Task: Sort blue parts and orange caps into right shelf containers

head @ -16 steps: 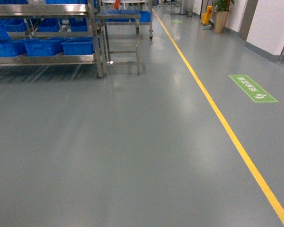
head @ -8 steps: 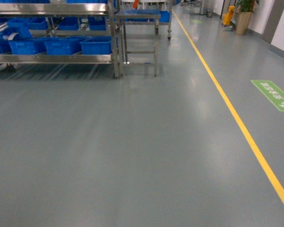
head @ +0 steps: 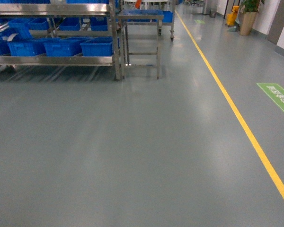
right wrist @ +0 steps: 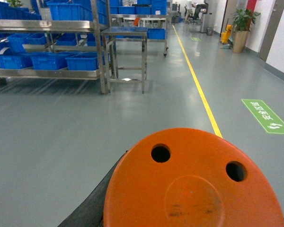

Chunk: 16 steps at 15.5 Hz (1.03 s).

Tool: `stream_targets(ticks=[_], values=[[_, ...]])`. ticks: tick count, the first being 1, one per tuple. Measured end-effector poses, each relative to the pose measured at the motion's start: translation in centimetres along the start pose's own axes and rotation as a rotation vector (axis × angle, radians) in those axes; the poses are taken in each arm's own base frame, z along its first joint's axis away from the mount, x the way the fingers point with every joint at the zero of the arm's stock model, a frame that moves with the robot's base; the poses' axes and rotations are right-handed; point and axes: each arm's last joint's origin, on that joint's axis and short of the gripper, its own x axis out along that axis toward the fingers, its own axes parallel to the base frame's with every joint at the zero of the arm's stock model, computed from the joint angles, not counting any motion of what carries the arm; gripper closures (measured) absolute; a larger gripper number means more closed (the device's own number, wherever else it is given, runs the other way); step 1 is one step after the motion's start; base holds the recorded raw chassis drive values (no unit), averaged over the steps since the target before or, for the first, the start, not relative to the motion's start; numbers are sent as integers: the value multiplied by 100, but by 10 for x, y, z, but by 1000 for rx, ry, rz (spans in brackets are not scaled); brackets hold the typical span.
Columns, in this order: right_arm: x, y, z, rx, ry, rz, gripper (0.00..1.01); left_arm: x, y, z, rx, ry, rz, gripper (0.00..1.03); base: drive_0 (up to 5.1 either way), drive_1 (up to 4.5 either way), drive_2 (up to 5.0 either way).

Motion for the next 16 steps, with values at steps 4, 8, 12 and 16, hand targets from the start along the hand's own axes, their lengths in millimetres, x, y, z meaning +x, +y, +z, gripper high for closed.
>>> stream_targets(ticks=[4, 8, 12, 16], values=[[0, 0, 1, 0, -5, 0, 58, 0, 0, 0, 0, 0, 1, 61, -7, 393, -407], [0, 0, 0, 0, -2, 0, 58, 0, 0, 0, 0, -2, 0, 61, -7, 393, -407], [0, 0, 0, 0, -2, 0, 58, 0, 0, 0, 0, 0, 0, 61, -7, 397, -410], [0, 0, 0, 0, -5, 0, 58, 0, 0, 0, 0, 0, 0, 61, -5, 409, -420]])
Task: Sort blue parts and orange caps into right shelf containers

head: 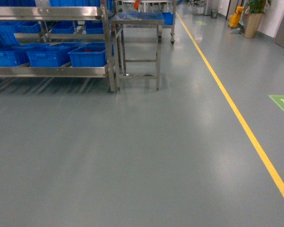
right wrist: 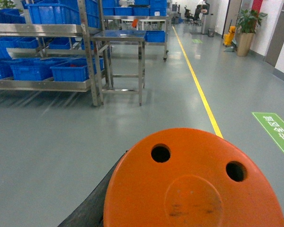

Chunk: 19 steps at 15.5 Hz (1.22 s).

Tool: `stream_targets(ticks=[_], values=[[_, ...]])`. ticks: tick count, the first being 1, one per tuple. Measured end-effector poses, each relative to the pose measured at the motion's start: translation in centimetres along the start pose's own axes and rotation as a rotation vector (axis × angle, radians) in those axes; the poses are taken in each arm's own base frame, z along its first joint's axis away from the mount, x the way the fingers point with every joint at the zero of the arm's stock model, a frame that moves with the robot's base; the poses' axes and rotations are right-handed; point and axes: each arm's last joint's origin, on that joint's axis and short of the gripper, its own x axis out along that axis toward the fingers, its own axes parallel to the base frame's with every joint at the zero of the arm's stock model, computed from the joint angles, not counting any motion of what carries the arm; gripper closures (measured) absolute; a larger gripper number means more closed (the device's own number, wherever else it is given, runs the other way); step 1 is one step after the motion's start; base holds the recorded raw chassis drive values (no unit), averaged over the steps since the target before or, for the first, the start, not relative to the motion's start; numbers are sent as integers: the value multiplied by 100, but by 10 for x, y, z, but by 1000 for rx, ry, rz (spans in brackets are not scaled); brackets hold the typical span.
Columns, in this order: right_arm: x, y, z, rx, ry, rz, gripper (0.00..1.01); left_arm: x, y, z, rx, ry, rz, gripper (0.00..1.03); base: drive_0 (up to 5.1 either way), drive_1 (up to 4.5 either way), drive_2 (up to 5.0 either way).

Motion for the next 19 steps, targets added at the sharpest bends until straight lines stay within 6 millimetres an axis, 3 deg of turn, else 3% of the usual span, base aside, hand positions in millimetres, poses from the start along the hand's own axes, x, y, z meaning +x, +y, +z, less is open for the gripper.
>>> stream_targets(ticks=[19], values=[[0, 0, 0, 0, 0, 0, 58, 0, 0, 0, 0, -1, 2, 61, -2, 415, -419]])
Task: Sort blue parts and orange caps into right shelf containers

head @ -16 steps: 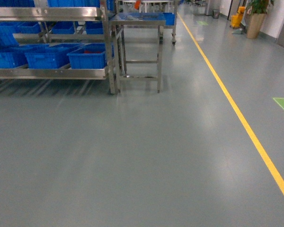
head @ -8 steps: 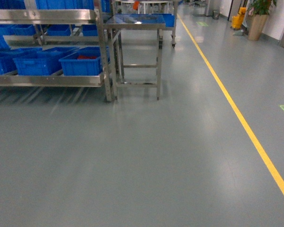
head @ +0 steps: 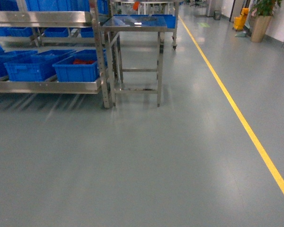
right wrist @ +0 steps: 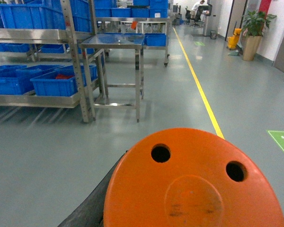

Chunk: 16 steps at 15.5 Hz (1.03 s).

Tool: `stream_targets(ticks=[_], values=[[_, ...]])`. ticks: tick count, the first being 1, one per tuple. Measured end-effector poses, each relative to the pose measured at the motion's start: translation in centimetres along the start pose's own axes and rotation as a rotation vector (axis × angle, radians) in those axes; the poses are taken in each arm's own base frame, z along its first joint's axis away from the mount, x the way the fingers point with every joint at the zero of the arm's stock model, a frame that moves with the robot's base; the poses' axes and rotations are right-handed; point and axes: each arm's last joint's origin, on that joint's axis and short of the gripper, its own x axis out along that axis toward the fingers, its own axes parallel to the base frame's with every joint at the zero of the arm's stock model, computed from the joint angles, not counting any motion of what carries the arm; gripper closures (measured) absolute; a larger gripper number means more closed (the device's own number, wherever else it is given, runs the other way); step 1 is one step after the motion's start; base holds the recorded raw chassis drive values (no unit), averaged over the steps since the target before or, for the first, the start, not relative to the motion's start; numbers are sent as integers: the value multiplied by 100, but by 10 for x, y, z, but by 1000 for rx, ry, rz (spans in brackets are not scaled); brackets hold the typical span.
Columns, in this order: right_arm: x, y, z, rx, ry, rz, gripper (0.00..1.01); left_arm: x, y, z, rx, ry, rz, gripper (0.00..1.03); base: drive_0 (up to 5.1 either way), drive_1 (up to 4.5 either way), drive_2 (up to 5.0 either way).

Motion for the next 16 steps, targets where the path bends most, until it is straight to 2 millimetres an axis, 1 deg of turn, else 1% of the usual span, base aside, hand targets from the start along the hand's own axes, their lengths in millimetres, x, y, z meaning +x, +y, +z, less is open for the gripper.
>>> stream_targets(ticks=[16], values=[[0, 0, 0, 0, 3, 0, 58, 0, 0, 0, 0, 2, -2, 61, 6, 427, -415]])
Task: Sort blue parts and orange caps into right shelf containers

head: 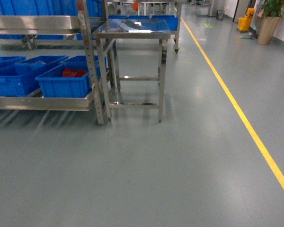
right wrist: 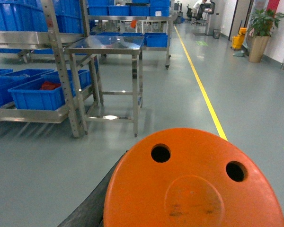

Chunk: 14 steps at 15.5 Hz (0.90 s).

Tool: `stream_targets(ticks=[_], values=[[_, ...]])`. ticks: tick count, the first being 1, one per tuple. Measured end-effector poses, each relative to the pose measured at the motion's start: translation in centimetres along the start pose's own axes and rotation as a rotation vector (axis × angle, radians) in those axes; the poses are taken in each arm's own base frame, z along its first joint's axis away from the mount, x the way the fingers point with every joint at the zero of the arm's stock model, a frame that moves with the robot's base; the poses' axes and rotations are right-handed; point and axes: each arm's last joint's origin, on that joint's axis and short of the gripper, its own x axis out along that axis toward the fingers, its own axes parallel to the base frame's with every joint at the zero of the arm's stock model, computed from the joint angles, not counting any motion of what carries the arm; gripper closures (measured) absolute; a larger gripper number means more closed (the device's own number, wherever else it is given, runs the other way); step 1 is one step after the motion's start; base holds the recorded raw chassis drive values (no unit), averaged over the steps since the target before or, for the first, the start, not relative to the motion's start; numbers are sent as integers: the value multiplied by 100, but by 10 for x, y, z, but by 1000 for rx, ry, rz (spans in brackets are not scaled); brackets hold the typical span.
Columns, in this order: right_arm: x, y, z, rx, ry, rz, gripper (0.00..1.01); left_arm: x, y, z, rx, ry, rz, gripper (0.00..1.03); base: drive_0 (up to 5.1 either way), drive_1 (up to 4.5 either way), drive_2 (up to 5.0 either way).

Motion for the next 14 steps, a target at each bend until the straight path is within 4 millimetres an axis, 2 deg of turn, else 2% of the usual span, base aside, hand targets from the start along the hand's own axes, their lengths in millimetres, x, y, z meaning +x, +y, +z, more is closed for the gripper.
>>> stream_targets(ticks=[14], values=[[0, 0, 0, 0, -3, 0, 58, 0, 0, 0, 0, -2, 1, 61, -2, 422, -426]])
